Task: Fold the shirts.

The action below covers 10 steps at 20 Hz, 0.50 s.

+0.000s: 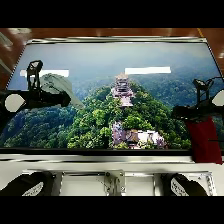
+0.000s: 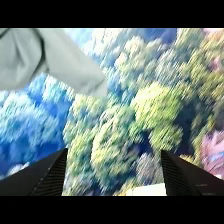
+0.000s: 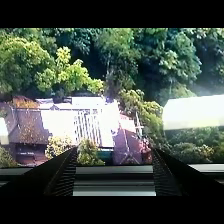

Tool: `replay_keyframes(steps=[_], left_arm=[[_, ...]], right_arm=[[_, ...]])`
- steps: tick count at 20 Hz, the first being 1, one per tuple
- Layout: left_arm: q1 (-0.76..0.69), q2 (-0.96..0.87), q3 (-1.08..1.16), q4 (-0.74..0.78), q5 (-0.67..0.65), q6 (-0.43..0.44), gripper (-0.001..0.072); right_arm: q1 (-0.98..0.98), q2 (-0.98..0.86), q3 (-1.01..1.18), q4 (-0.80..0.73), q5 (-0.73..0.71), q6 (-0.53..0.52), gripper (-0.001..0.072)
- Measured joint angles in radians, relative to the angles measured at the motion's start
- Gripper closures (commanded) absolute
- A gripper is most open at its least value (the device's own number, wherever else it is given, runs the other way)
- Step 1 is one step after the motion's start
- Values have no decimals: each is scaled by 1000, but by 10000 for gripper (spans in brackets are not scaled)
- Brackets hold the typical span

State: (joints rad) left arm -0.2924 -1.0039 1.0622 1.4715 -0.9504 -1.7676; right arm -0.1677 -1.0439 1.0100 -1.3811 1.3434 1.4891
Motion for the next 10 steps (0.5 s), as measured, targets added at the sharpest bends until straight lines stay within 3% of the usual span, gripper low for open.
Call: replay_keyframes(steps=[10], left_arm=[[1,-4,0,-51,276,0,7]], right_arm=[[0,0,0,58,0,2,118]])
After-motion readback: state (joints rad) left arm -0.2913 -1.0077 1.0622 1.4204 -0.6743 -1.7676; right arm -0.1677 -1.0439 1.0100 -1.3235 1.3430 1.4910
